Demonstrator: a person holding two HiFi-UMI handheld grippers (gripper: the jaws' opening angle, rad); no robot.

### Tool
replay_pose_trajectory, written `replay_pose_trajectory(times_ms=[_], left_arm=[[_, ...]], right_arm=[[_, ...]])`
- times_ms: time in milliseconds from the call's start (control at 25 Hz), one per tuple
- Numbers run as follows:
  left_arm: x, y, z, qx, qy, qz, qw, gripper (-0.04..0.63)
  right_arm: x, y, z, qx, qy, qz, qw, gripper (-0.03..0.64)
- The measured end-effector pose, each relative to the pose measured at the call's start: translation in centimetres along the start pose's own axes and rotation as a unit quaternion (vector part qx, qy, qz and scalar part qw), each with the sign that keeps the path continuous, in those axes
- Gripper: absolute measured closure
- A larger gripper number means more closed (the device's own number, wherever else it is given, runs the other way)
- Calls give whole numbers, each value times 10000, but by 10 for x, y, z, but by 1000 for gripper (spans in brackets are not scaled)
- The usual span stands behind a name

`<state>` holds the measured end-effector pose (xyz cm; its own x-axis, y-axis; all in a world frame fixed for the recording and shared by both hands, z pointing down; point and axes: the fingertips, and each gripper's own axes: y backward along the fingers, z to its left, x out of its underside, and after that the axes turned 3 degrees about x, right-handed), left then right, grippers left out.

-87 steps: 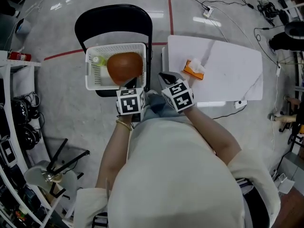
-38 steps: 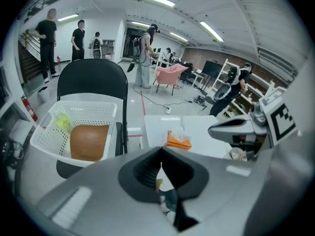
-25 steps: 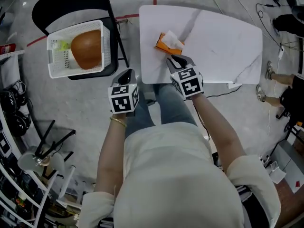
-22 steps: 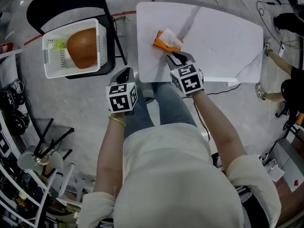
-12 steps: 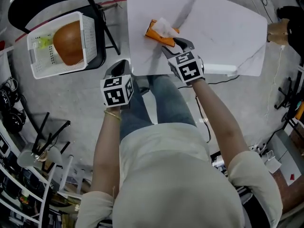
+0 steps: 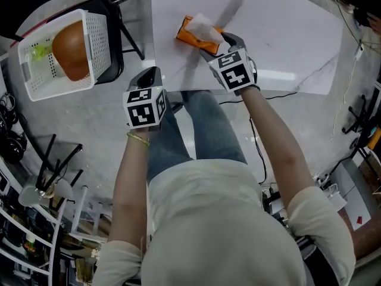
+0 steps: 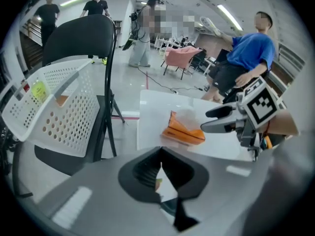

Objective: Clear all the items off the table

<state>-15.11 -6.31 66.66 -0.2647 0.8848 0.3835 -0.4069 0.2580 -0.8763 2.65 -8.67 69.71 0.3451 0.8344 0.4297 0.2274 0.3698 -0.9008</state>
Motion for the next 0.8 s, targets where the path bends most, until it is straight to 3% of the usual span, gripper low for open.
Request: replay_pose_trajectory(times_ms=[520,800], left_arm=[[12,-39,-4,60,32,169,9998,586],[26,-52,0,64,50,329,9994,586]], right_arm=[[28,-62,-2,-414,664,543,9955,153],[36,-84,-5,-382,882,653,9932,132]])
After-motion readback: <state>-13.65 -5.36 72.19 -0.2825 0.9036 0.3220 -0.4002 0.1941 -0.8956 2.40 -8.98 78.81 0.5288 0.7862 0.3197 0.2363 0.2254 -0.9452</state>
